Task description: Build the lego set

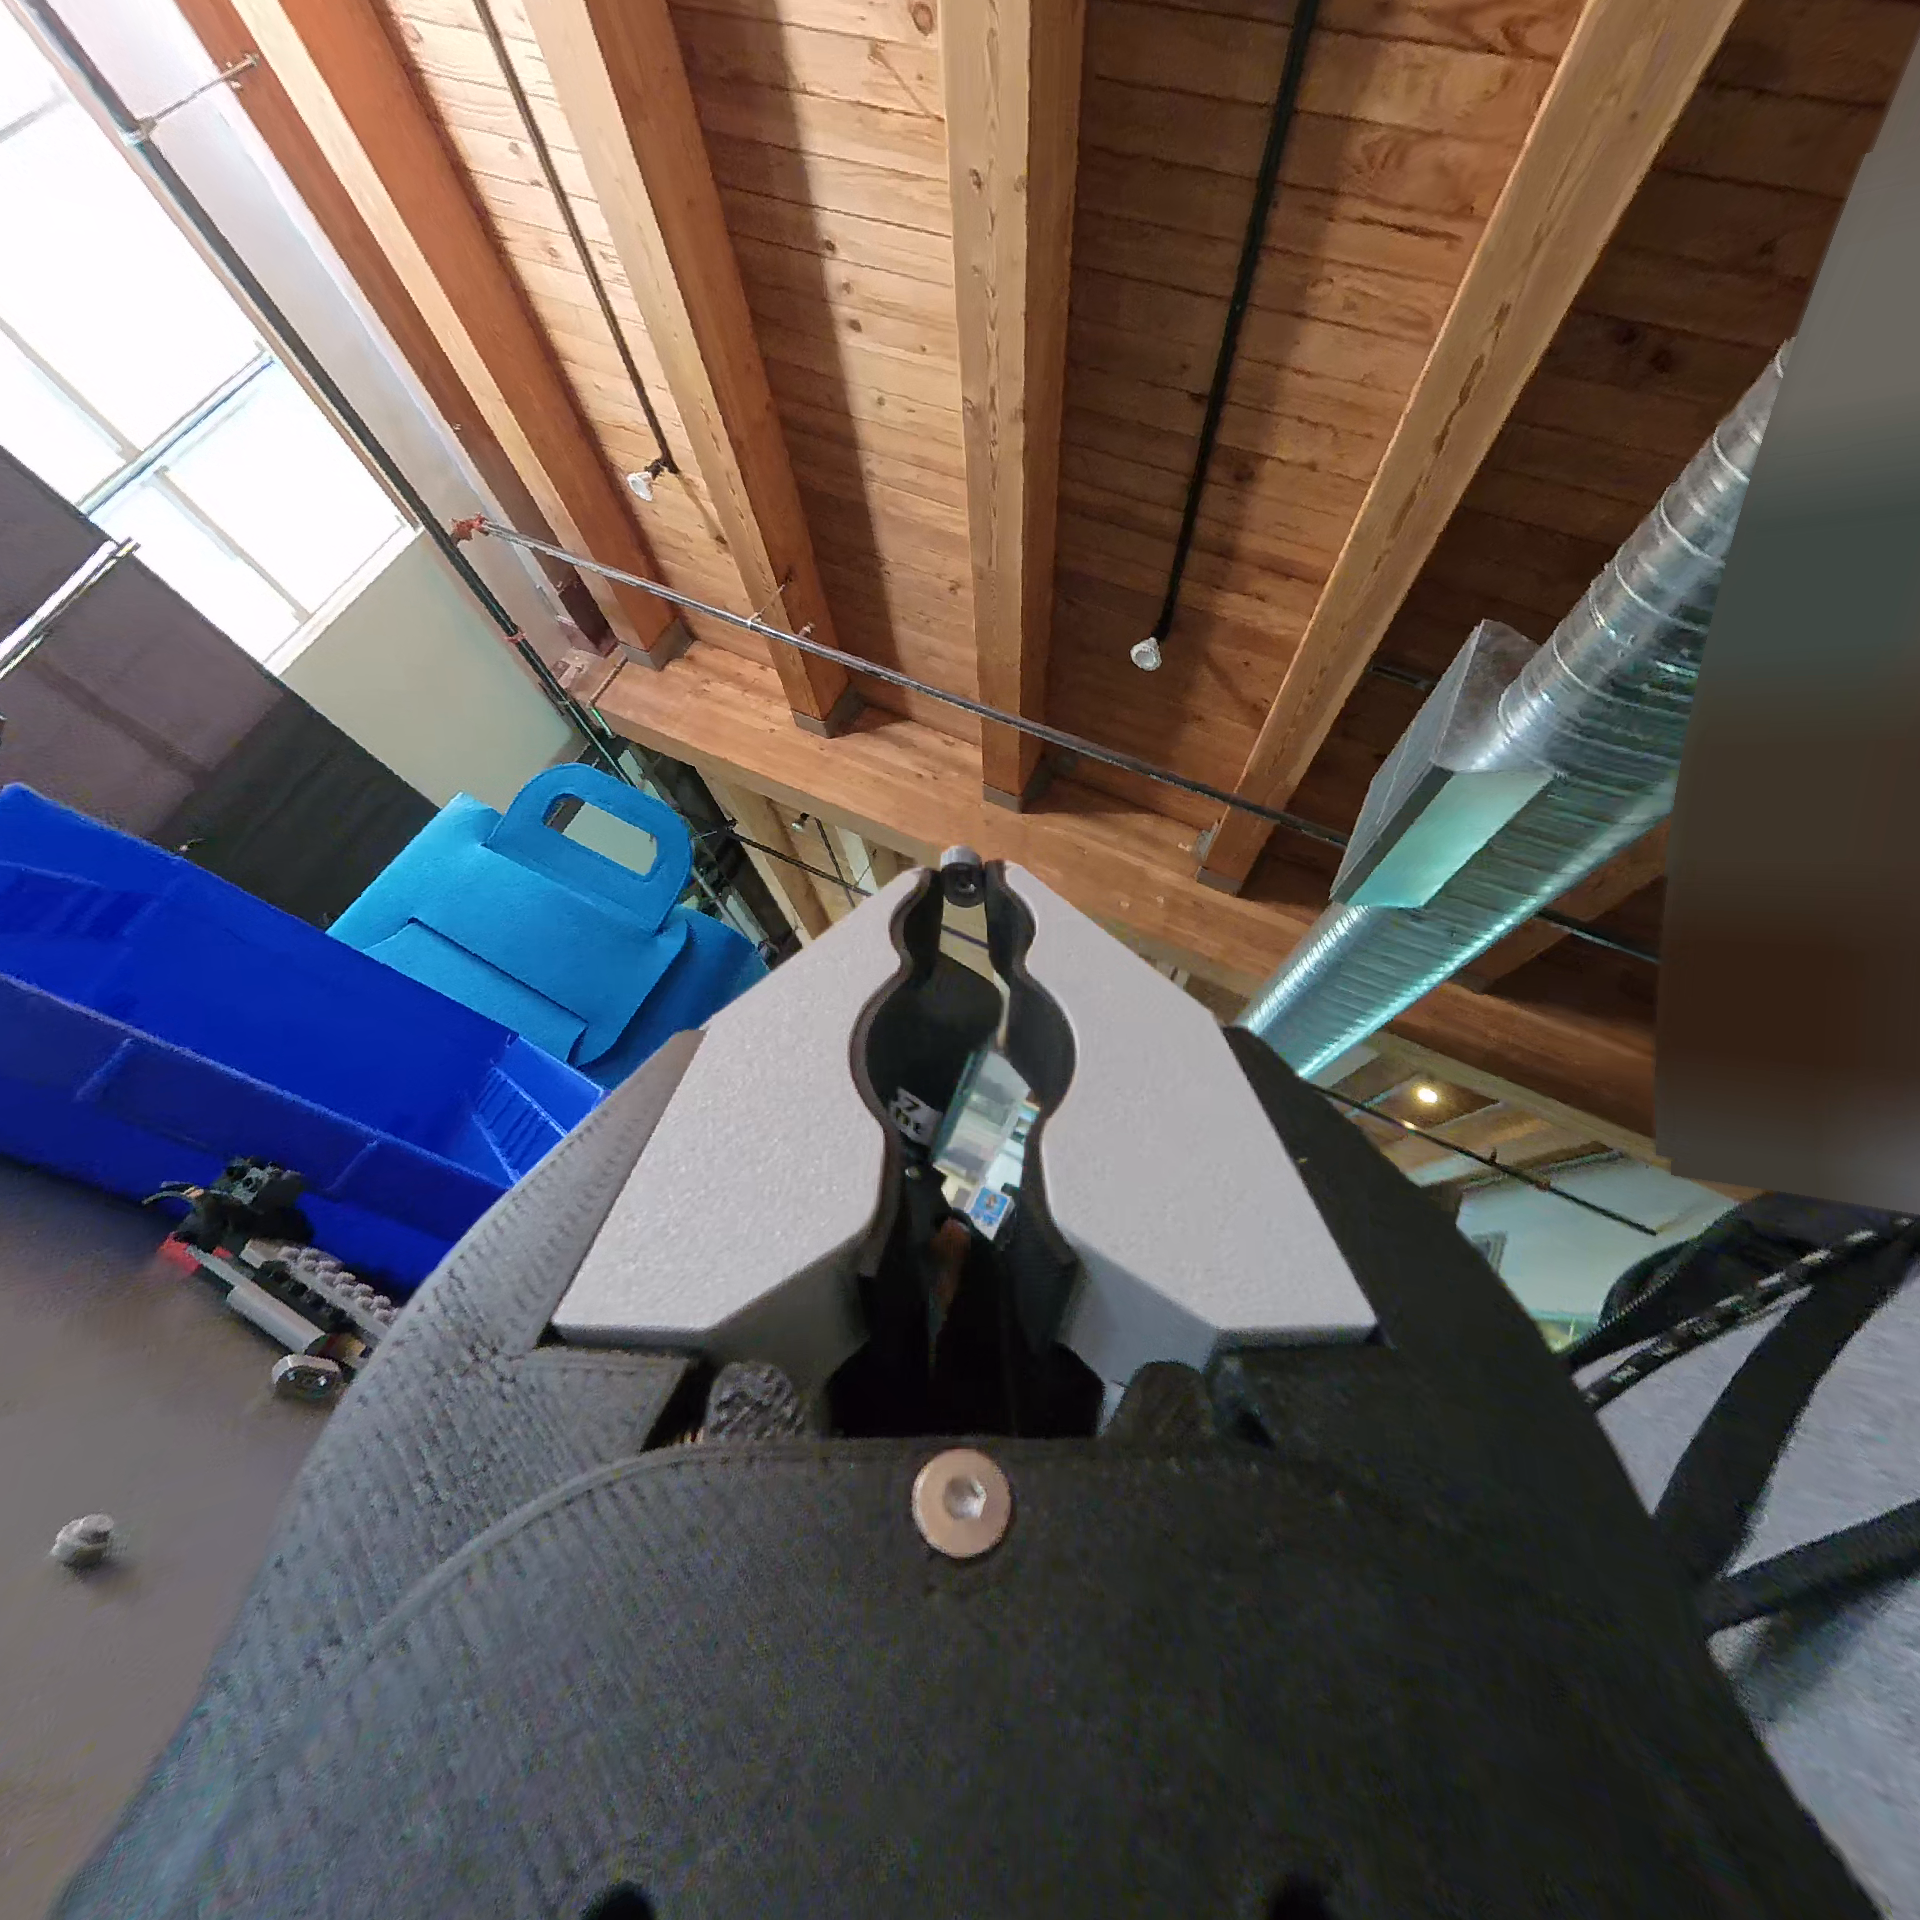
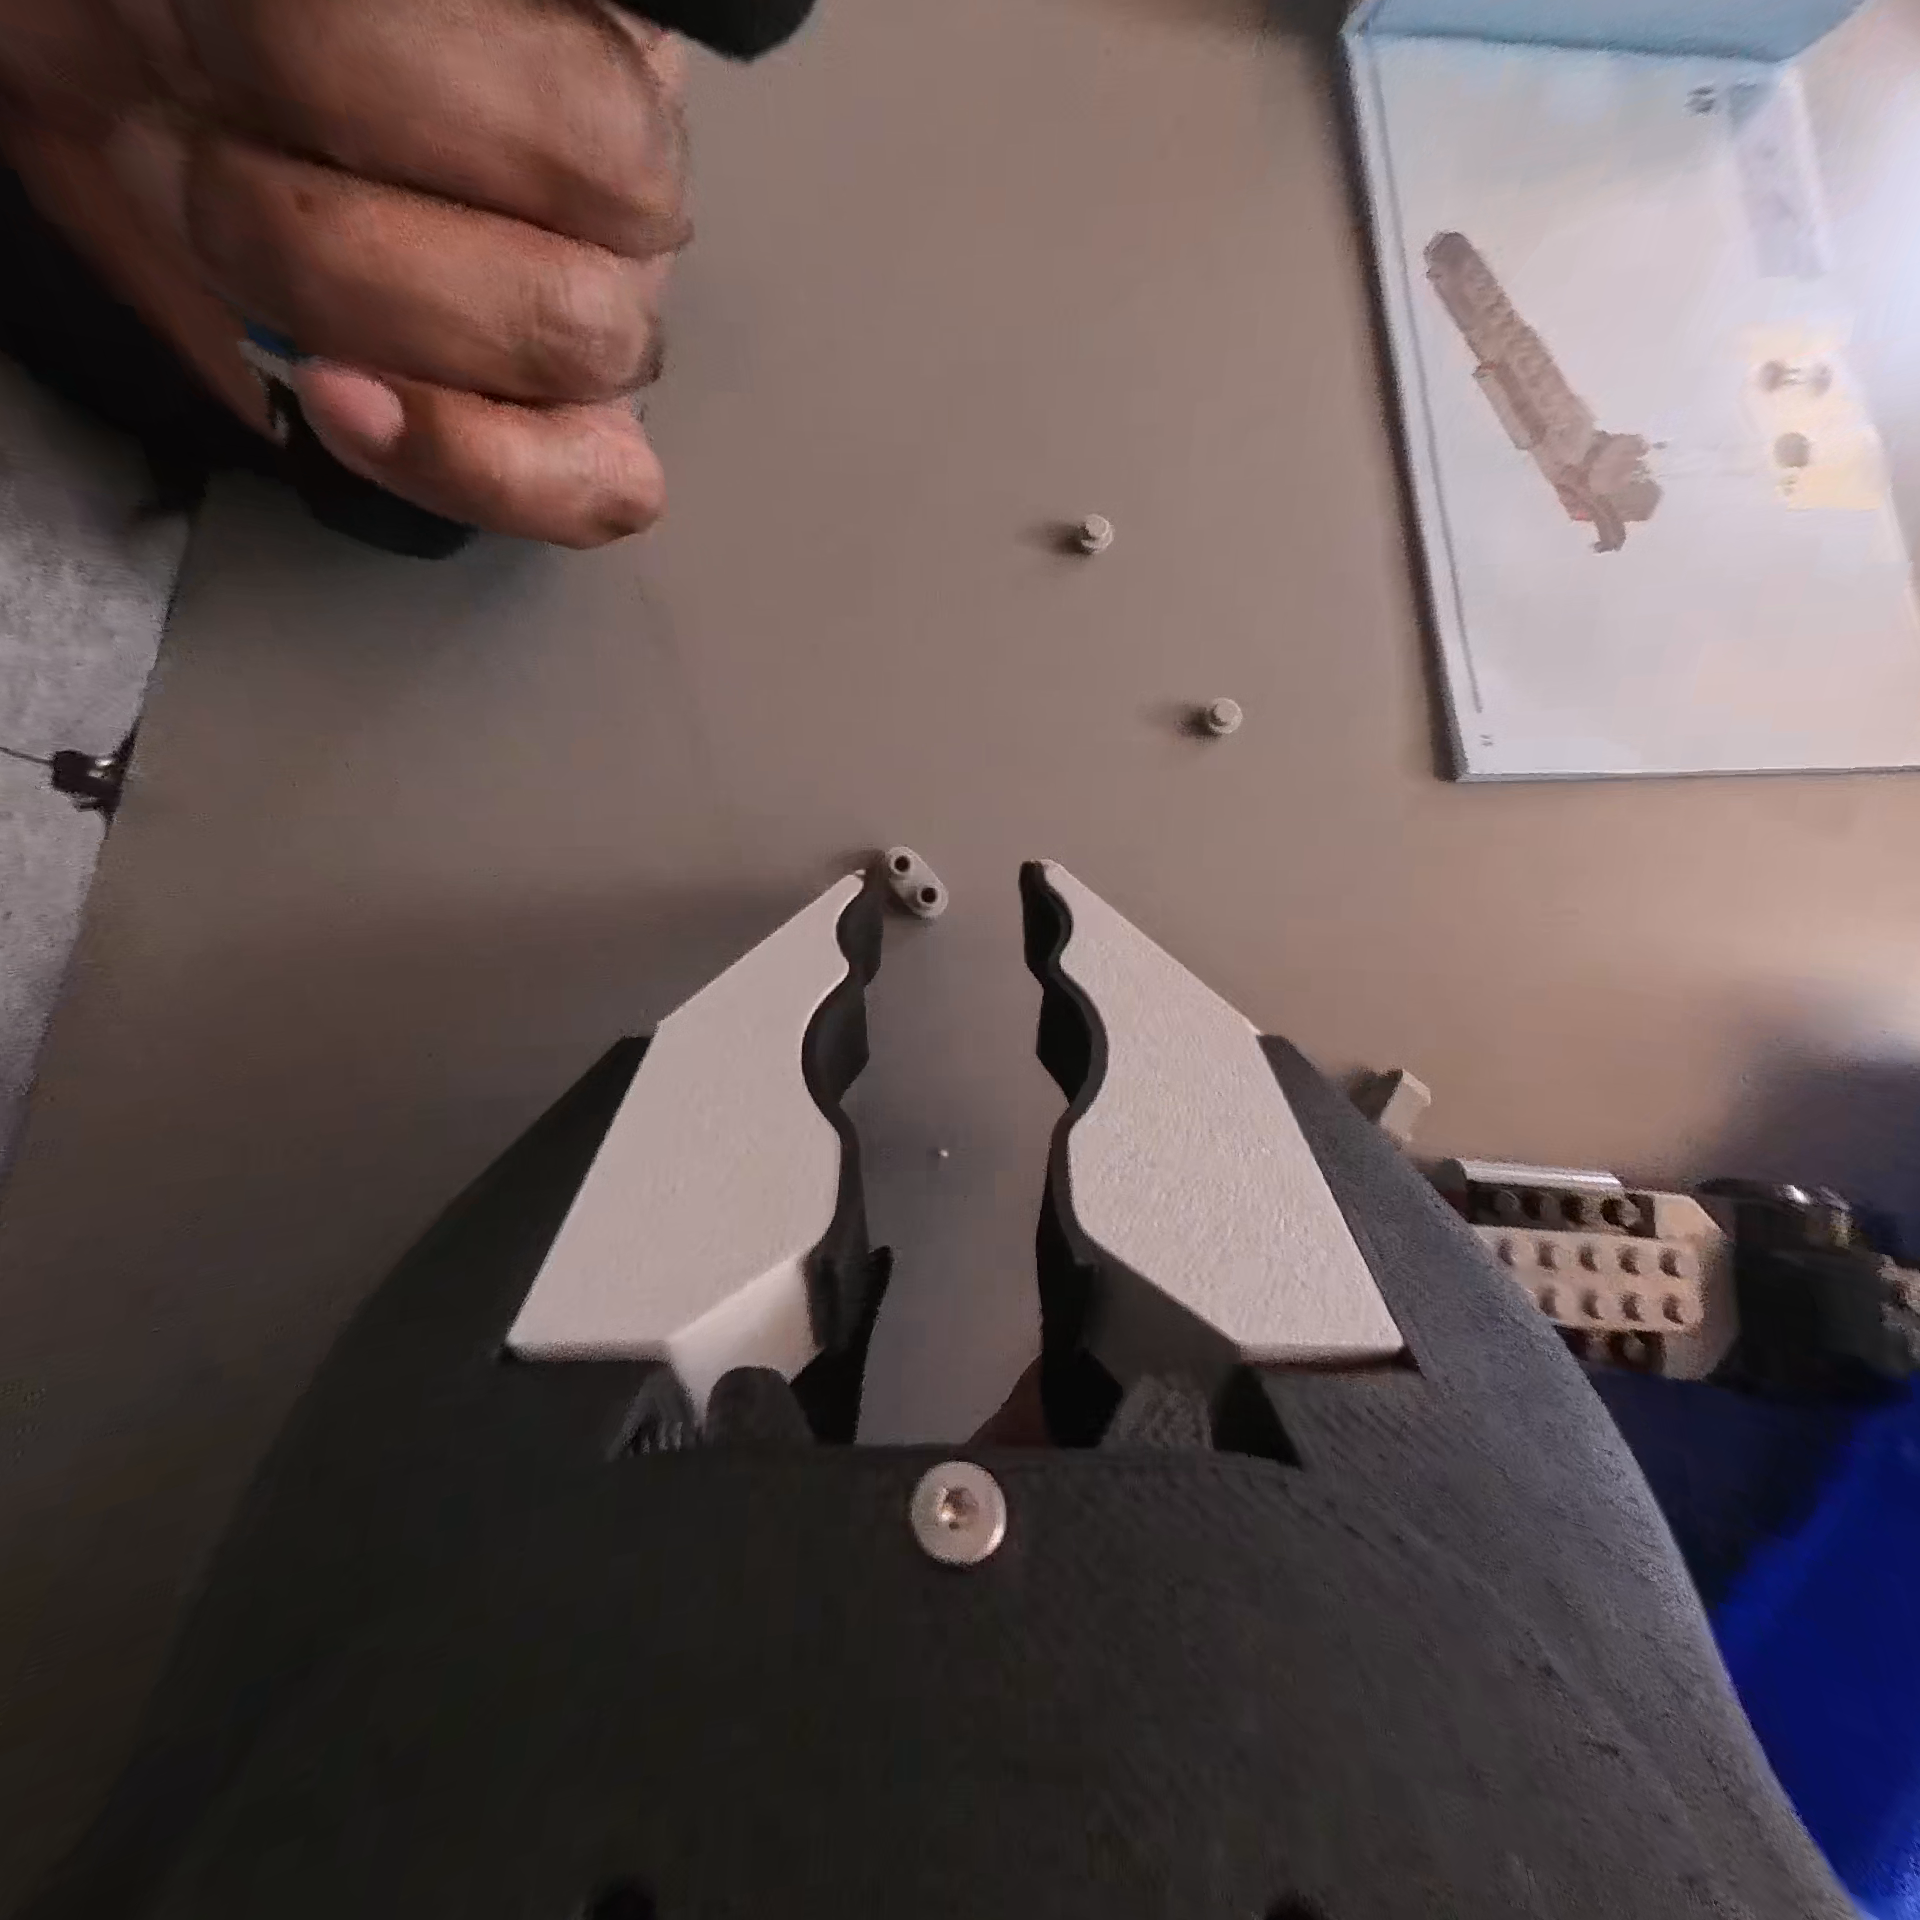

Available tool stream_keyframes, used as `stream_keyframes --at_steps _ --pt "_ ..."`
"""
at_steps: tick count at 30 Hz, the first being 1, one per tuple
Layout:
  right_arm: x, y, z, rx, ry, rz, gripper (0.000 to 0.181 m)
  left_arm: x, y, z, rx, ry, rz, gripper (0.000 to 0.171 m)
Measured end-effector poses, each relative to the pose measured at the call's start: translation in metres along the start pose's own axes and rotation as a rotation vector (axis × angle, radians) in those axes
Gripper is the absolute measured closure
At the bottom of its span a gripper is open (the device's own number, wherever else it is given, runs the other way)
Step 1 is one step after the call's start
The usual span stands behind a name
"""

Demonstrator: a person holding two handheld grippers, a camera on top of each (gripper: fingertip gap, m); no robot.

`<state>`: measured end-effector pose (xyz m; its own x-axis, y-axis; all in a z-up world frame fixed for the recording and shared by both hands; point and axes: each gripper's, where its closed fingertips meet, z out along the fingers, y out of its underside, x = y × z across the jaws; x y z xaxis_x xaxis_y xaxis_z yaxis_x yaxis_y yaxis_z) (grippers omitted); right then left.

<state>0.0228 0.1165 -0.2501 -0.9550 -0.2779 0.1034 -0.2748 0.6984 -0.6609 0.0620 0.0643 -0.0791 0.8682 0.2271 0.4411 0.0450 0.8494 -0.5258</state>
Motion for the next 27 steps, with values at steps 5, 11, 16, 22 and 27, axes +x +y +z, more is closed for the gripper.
stream_keyframes --at_steps 5,11,16,22,27 --pt "-0.005 0.002 0.007 -0.047 -0.061 0.044 0.169 0.005 0.002 0.003 -0.023 0.019 0.014 0.163" --pt "0.015 -0.022 -0.025 0.033 0.023 0.156 0.171 0.012 0.002 0.008 -0.071 0.034 0.112 0.163" --pt "0.019 -0.104 -0.102 0.227 0.055 0.161 0.172 0.022 0.010 0.013 -0.101 0.069 0.168 0.163" --pt "-0.014 -0.166 -0.117 0.189 -0.014 0.070 0.172 0.033 0.010 0.015 -0.091 0.110 0.218 0.163" --pt "-0.025 -0.176 -0.102 0.127 -0.048 0.076 0.172 0.036 0.005 0.012 -0.060 0.110 0.251 0.163"
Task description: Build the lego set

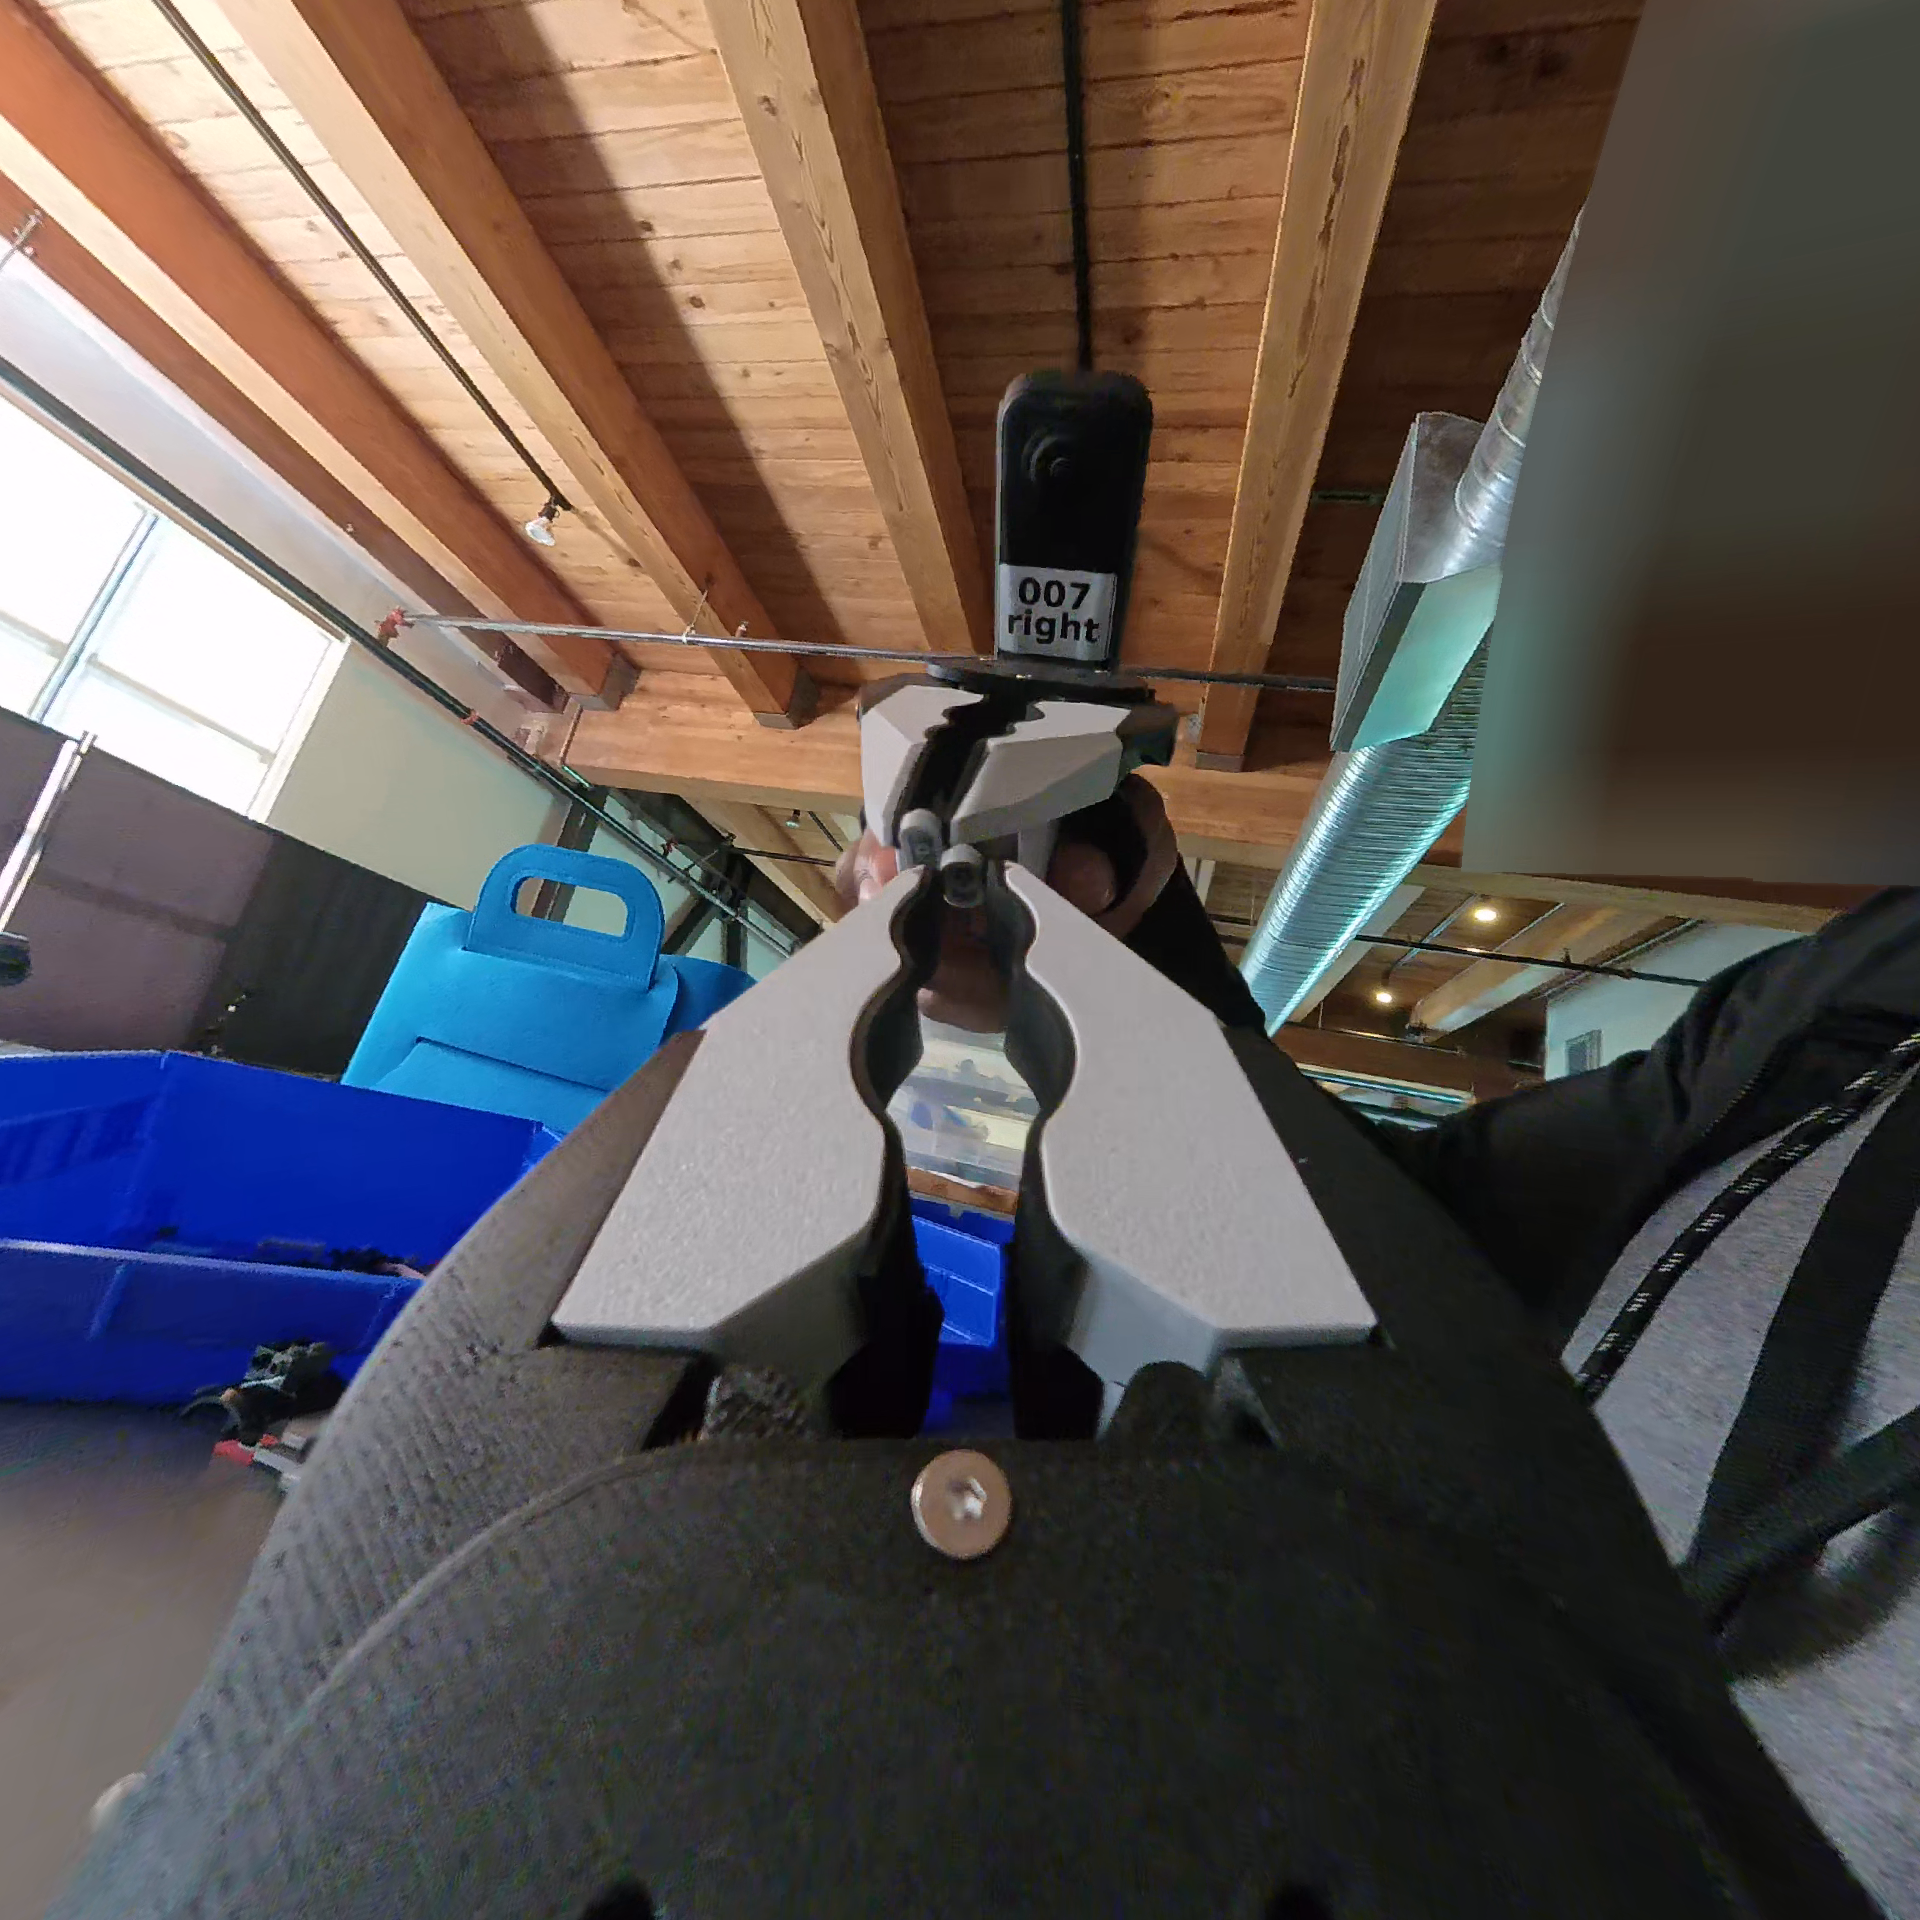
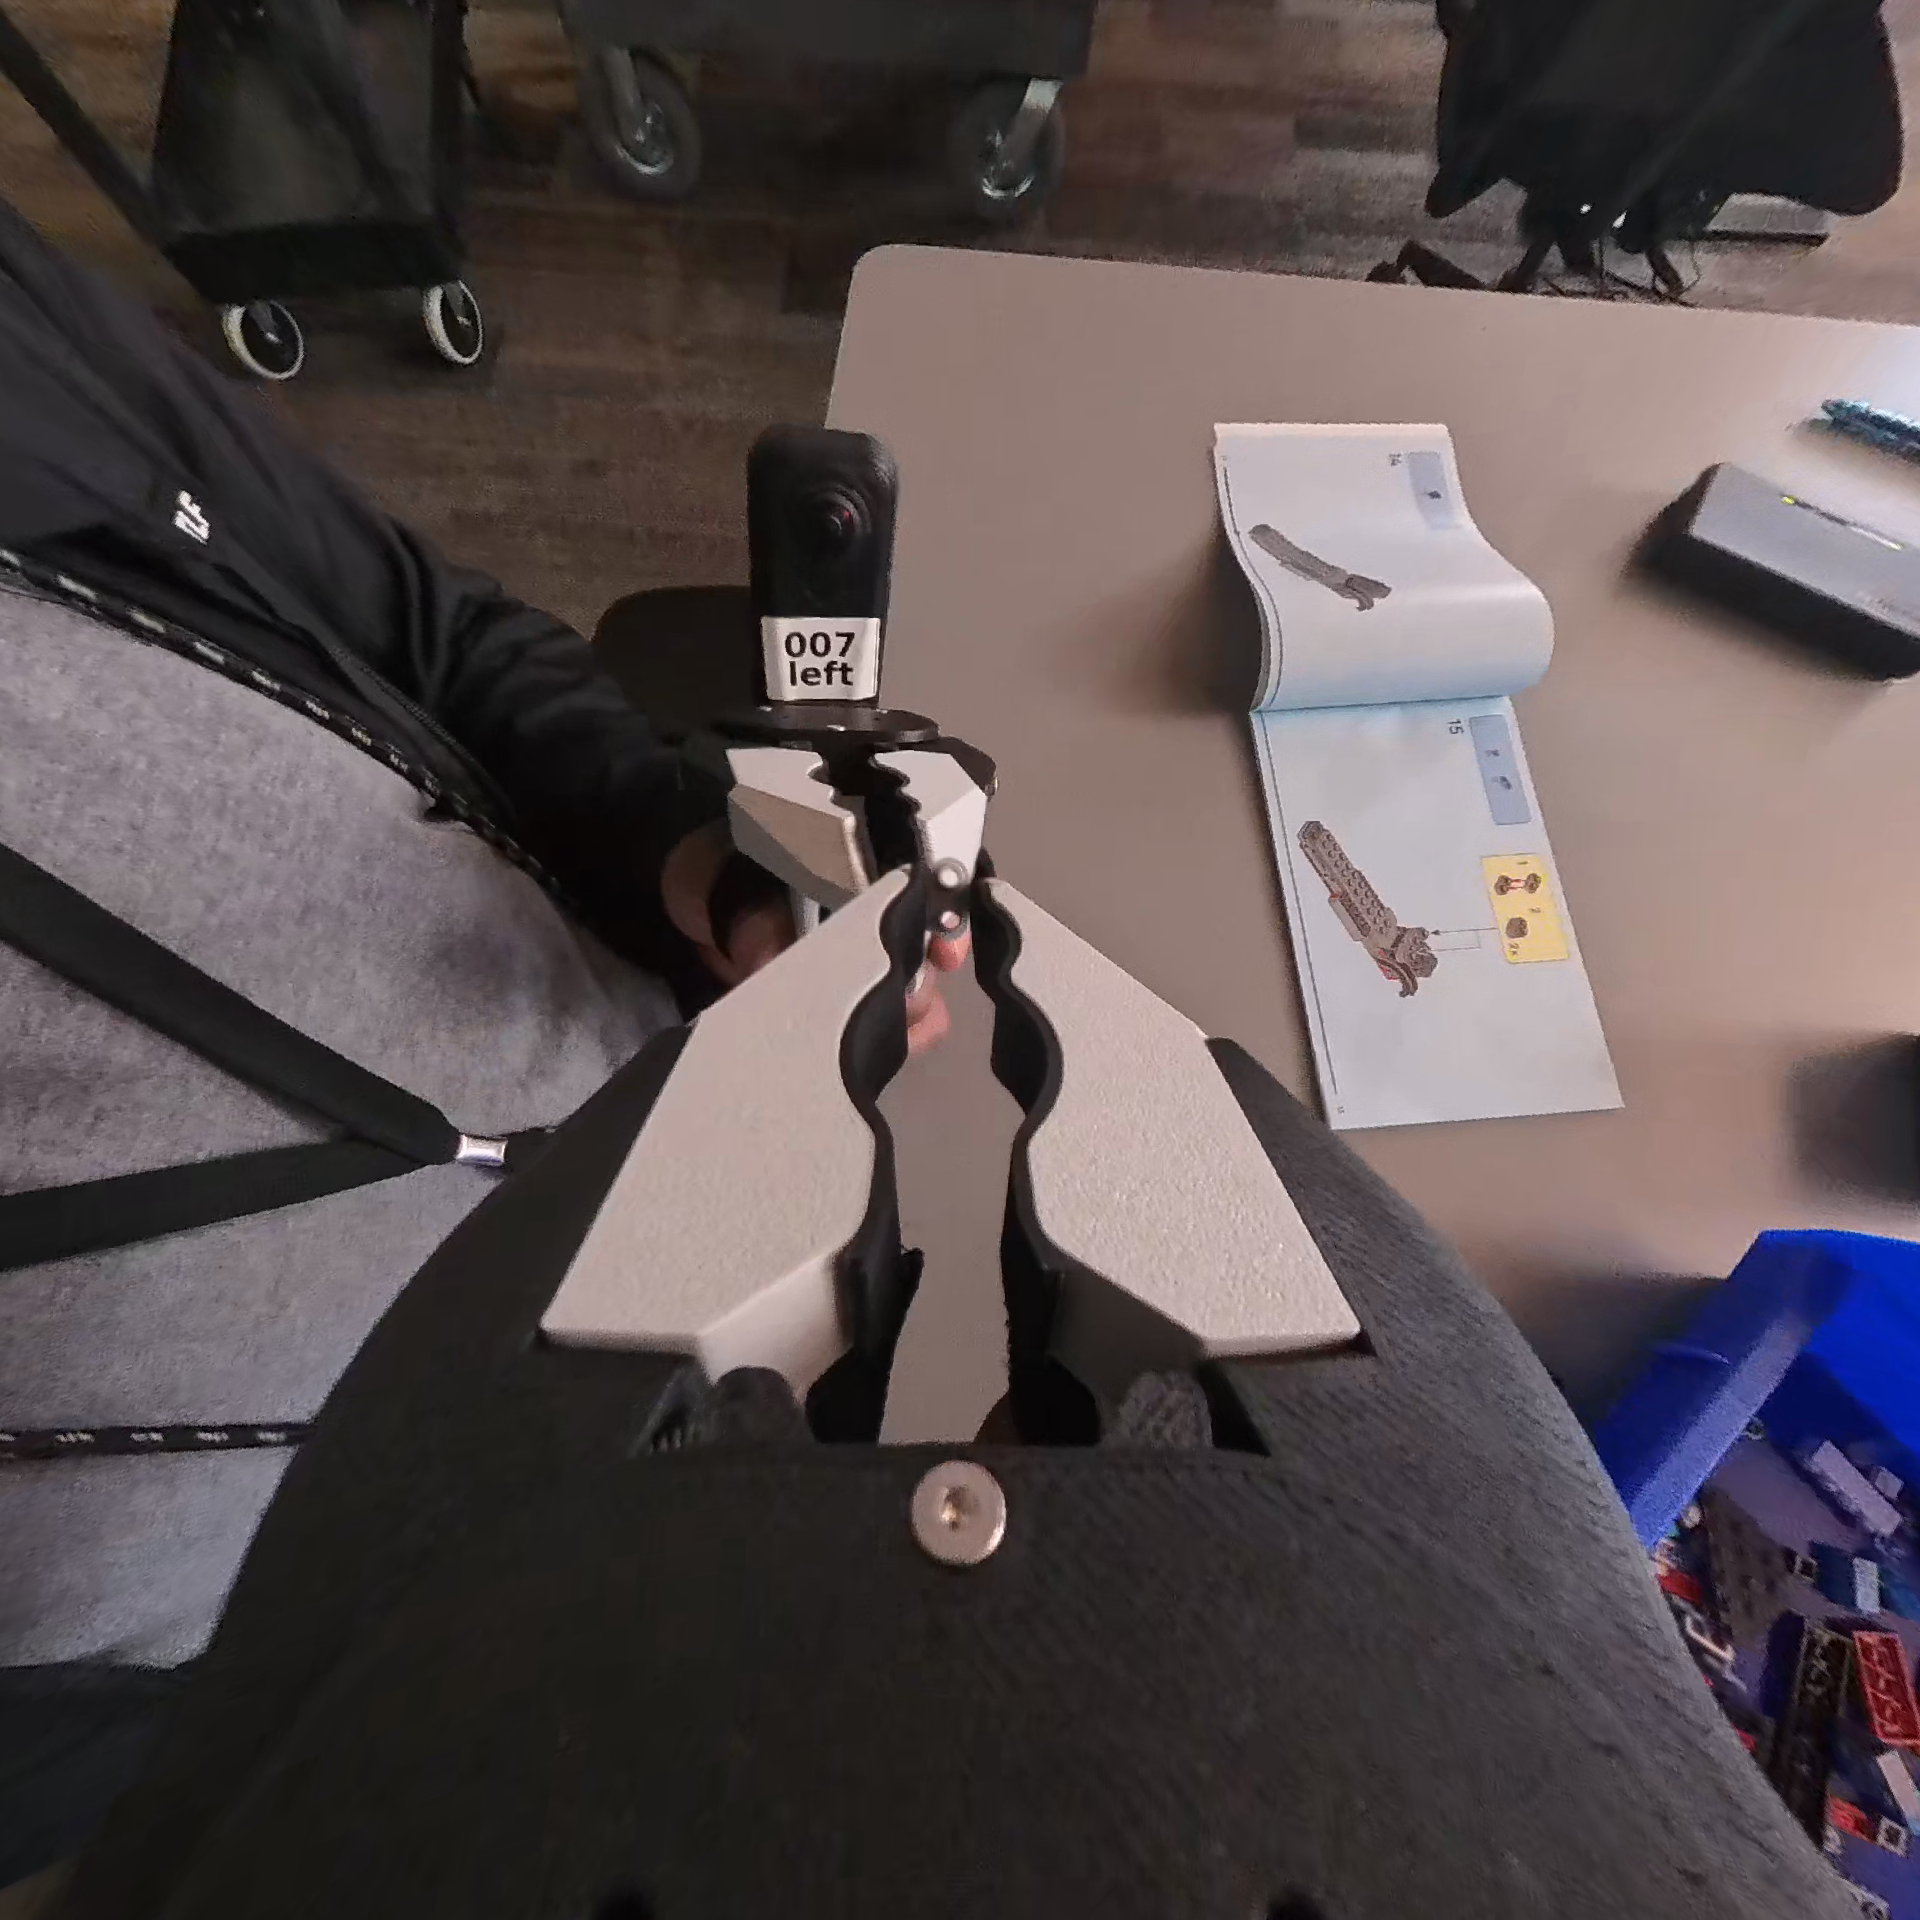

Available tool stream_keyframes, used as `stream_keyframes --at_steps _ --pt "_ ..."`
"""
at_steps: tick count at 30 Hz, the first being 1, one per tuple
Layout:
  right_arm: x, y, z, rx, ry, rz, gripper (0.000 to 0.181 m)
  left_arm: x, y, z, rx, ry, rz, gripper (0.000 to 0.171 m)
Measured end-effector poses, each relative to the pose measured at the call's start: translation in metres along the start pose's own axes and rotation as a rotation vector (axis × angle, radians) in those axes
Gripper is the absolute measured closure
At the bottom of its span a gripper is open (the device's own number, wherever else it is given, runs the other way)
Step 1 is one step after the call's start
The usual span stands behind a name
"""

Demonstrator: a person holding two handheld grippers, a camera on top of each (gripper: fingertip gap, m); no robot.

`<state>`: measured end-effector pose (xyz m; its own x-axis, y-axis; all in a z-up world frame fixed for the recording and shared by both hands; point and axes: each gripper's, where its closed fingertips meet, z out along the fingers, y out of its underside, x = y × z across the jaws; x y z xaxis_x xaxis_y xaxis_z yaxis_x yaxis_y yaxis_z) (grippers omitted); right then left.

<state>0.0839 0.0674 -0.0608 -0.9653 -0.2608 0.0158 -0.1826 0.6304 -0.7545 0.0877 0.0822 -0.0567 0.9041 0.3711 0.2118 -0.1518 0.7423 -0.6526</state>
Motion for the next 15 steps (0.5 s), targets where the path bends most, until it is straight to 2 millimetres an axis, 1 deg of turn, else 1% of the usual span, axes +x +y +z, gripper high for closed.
stream_keyframes --at_steps 6,15 --pt "-0.0070 -0.0064 -0.0009 0.012 -0.037 0.006 0.172 -0.0014 -0.0044 -0.0017 0.019 -0.012 0.011 0.163" --pt "-0.0073 -0.0043 0.0030 -0.010 -0.037 0.005 0.172 -0.0013 -0.0062 -0.0021 0.027 -0.018 0.028 0.163"
